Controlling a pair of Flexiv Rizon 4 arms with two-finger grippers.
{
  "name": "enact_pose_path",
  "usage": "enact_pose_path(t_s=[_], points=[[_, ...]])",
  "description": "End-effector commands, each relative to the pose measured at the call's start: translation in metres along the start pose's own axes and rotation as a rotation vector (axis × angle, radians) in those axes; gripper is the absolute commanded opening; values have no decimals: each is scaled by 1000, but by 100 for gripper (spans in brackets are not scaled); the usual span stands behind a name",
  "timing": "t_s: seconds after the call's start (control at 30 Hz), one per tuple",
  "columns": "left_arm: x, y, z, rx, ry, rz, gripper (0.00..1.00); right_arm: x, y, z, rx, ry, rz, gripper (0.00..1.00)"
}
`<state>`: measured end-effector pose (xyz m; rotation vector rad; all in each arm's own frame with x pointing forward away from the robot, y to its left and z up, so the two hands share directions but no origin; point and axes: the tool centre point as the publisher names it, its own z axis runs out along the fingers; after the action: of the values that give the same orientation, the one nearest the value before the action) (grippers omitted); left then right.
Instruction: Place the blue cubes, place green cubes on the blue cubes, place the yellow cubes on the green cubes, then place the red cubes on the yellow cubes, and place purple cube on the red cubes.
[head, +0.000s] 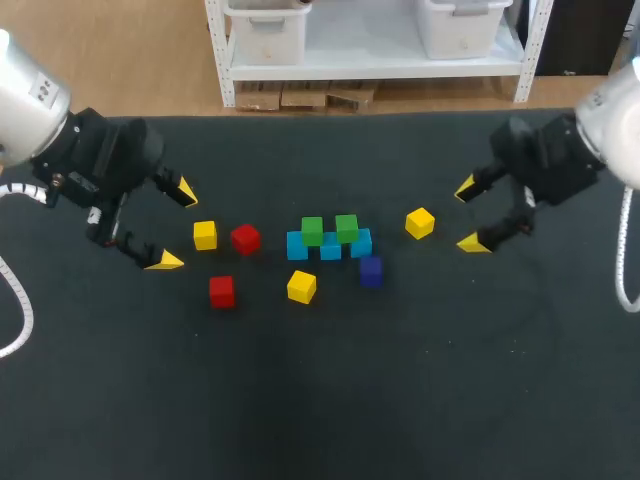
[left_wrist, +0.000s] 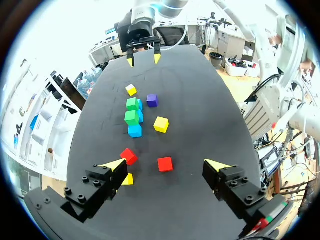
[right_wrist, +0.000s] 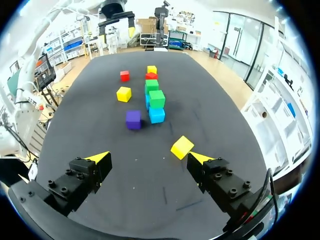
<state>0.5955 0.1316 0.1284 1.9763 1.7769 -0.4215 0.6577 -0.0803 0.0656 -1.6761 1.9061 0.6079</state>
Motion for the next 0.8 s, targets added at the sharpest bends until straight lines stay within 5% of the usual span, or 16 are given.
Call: enact_pose_path(t_s=[0.03,0.43,0.8], points=[[2,0,0,-1,-6,4,100,7,-1,-8,-18,-42,-6,100],[2,0,0,-1,-6,4,100,10,-2,-11,-60,-57,-33,100],[-40,2,48,66,57,196,100,10,-2,-11,-60,-57,-33,100]])
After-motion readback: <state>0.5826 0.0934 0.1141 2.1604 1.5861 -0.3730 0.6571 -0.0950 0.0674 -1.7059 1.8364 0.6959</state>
